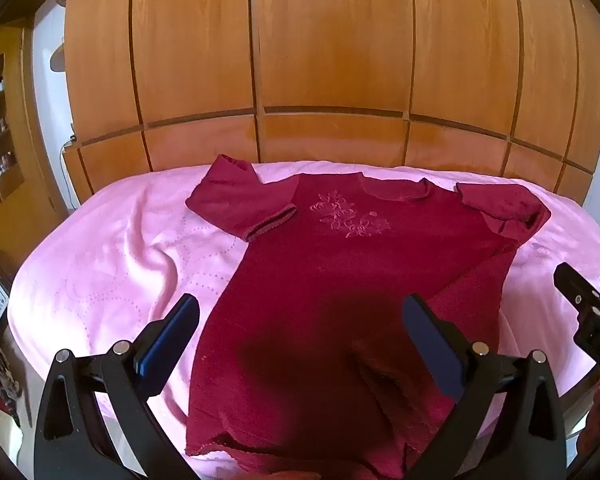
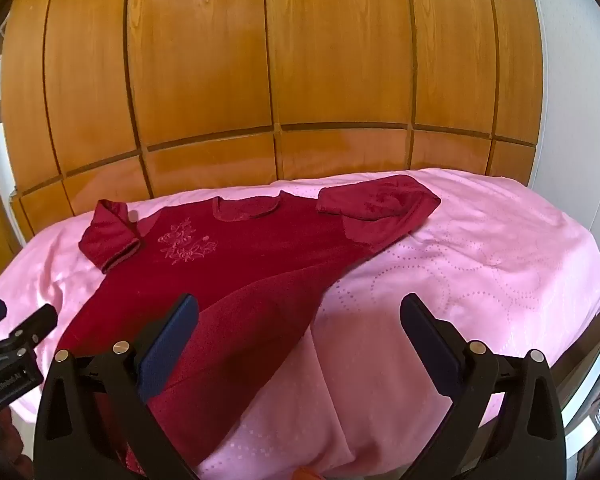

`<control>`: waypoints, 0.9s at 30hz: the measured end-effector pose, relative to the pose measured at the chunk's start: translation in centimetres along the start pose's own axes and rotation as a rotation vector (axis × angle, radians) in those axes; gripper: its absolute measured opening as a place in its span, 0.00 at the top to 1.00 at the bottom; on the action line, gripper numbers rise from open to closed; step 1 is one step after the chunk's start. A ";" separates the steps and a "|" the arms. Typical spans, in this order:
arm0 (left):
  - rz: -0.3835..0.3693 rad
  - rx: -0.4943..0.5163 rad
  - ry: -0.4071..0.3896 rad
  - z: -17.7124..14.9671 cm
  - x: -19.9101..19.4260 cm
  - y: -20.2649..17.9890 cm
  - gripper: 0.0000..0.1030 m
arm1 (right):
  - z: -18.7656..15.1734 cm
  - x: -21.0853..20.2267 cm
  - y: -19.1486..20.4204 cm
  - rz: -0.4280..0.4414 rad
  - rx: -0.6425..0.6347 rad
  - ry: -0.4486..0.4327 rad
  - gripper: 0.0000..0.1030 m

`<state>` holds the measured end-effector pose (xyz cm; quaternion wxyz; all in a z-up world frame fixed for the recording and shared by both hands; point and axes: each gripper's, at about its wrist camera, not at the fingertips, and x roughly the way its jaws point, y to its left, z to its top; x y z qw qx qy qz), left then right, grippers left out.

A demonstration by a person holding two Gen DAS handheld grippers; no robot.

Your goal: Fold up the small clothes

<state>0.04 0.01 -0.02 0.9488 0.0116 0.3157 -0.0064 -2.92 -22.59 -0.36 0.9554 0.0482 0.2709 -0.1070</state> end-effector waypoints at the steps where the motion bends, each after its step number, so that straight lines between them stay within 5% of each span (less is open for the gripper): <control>1: 0.002 0.003 0.000 0.0 0.0 0.0 0.02 | 0.0 0.2 0.1 -0.001 -0.001 0.003 0.03; 27: -0.007 -0.031 0.028 -0.9 0.8 0.3 0.02 | -0.7 0.4 0.1 0.001 0.007 0.006 0.03</control>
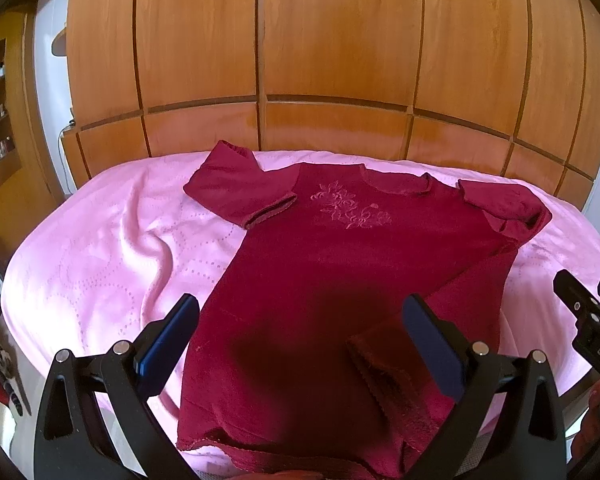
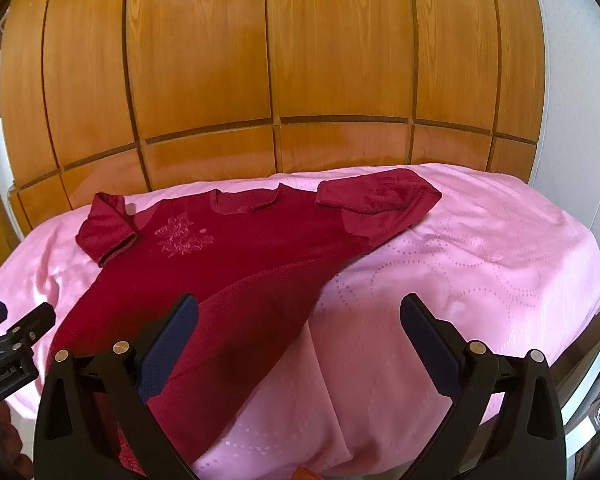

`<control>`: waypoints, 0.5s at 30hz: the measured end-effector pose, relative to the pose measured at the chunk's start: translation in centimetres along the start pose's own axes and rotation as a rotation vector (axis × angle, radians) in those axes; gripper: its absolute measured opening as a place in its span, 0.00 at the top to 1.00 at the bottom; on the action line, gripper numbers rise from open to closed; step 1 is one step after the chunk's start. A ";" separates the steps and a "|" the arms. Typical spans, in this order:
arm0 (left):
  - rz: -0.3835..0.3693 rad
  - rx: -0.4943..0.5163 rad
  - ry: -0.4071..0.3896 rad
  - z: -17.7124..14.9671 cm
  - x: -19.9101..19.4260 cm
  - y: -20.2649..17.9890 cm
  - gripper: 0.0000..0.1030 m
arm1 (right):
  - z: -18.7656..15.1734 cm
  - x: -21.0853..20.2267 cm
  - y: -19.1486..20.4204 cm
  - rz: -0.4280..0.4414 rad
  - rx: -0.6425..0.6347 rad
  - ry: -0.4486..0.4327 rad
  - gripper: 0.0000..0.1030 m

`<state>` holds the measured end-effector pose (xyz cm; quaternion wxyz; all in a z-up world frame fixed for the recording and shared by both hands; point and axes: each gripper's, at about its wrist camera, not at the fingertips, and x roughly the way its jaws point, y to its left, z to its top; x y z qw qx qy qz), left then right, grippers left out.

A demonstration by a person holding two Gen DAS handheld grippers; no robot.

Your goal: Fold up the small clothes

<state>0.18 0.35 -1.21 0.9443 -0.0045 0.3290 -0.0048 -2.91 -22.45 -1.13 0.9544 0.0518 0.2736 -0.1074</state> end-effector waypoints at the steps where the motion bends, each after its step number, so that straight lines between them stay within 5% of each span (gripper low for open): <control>1: 0.000 -0.001 0.000 0.0 0.0 0.0 0.02 | 0.0 0.1 0.0 0.001 0.000 0.001 0.03; 15: -0.001 -0.004 0.005 0.1 0.1 0.3 0.02 | -0.4 0.3 0.0 -0.002 -0.006 0.011 0.03</control>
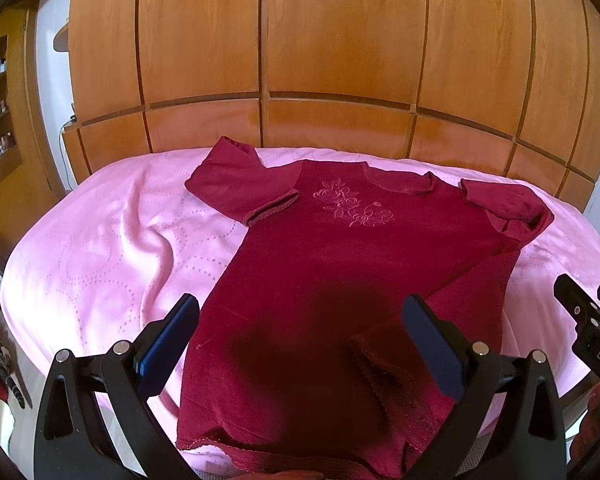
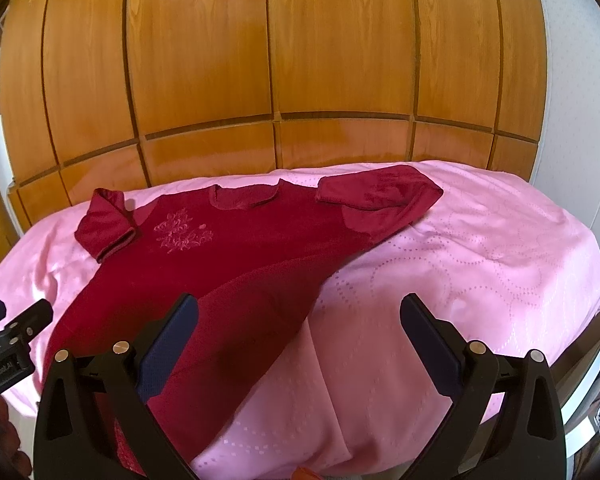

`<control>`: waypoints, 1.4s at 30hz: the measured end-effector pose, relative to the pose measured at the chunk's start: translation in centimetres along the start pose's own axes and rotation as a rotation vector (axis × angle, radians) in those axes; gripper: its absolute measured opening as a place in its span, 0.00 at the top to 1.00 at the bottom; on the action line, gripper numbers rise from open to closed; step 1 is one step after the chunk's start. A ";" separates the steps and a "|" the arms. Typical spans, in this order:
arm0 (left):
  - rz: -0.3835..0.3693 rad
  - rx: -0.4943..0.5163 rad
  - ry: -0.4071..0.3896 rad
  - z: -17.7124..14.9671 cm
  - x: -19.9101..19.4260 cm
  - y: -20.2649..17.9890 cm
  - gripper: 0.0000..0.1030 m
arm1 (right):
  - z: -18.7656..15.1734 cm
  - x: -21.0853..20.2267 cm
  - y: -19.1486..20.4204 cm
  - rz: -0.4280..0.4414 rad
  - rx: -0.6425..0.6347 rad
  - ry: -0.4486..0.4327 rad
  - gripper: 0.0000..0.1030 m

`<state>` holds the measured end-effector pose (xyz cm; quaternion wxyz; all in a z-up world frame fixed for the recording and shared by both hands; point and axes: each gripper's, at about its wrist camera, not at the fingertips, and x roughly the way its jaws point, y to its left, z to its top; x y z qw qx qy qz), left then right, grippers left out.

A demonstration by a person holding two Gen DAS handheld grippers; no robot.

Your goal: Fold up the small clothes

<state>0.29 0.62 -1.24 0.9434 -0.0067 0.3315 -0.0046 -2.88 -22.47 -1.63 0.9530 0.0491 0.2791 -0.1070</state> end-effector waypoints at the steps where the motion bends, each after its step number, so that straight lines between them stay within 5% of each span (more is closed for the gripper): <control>1: 0.000 0.000 0.000 0.0 0.0 0.0 0.02 | 0.0 0.0 0.0 0.000 0.000 0.000 0.03; 15: 0.017 -0.032 0.027 -0.2 1.0 0.6 0.02 | -0.2 0.6 0.0 -0.003 -0.001 0.031 0.03; 26: 0.079 -0.081 0.122 -0.6 4.3 3.5 0.02 | -0.8 2.7 -1.1 -0.020 0.024 0.089 0.03; 36: 0.174 -0.150 0.174 -1.9 8.4 8.6 0.02 | -2.0 4.0 1.2 0.225 -0.067 0.175 0.03; 42: 0.158 -0.213 0.247 -3.0 10.8 10.6 0.02 | -1.8 4.5 2.6 0.356 -0.020 0.212 0.03</control>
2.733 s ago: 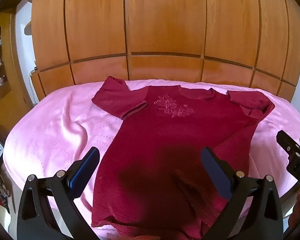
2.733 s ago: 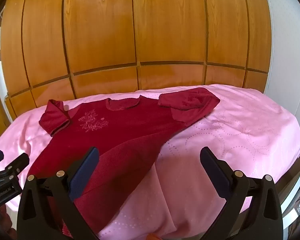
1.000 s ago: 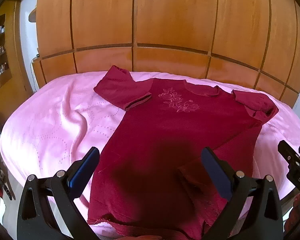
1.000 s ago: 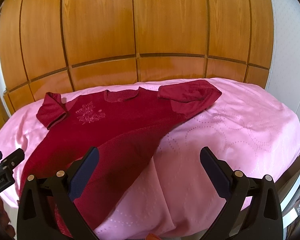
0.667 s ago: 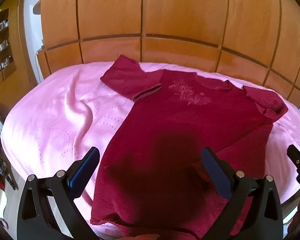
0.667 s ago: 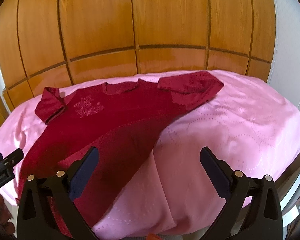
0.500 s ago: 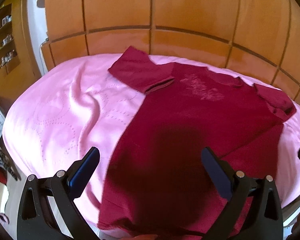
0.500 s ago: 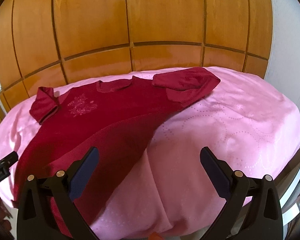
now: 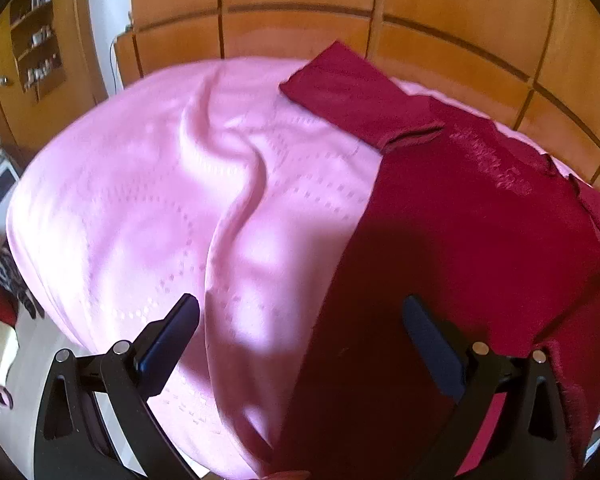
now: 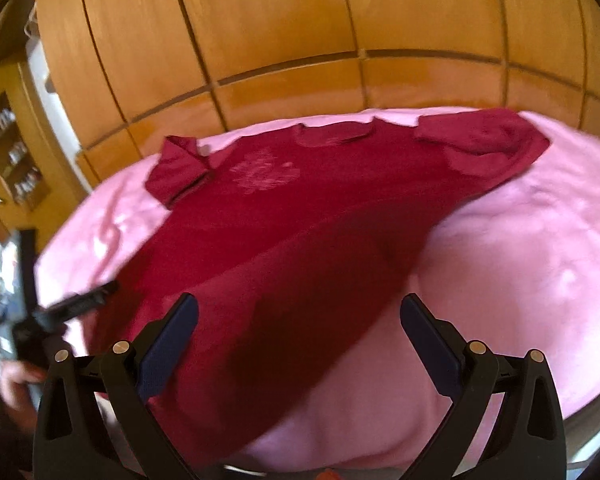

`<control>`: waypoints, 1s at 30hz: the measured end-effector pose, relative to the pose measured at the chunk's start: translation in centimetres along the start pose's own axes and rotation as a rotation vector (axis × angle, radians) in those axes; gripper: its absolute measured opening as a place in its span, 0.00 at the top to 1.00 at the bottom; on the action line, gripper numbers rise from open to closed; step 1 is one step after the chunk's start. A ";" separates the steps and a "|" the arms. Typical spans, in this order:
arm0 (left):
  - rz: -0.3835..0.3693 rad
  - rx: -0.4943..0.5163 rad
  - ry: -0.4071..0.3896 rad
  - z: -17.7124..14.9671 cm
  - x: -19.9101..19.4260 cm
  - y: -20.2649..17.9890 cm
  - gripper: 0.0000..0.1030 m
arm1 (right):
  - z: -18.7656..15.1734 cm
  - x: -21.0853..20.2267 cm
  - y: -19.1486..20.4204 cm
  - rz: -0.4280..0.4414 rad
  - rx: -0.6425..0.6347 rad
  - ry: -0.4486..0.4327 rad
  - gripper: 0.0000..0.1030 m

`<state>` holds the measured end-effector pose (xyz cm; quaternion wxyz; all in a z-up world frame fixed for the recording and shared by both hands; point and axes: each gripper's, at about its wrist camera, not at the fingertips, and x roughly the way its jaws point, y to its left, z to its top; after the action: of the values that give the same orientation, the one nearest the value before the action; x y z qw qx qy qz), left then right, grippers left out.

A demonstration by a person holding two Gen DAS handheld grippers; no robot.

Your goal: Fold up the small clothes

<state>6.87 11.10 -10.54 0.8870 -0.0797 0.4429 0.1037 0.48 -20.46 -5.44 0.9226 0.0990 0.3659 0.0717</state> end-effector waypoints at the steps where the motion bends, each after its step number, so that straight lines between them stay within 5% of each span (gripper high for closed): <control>1: -0.005 -0.004 0.006 -0.1 0.3 0.2 0.02 | 0.1 0.4 0.4 0.011 -0.005 0.009 0.03; 7: -0.048 -0.026 0.025 -0.3 1.4 0.8 0.02 | 0.7 4.4 5.6 -0.023 -0.167 0.108 0.03; 14: -0.052 -0.029 0.012 -0.5 1.3 1.0 0.02 | -2.0 8.7 9.4 -0.246 -0.501 0.200 0.03; 21: -0.041 -0.046 -0.006 -0.7 1.0 1.3 0.02 | -0.9 4.9 2.6 -0.385 -0.337 0.162 0.03; 30: -0.032 -0.052 -0.009 -0.9 0.7 1.4 0.02 | -2.1 0.6 -7.3 -0.469 0.006 0.234 0.03</control>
<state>6.21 12.28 -11.71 0.8881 -0.1093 0.4348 0.1012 -0.09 -27.15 -9.03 0.8651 0.0053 0.4833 -0.1342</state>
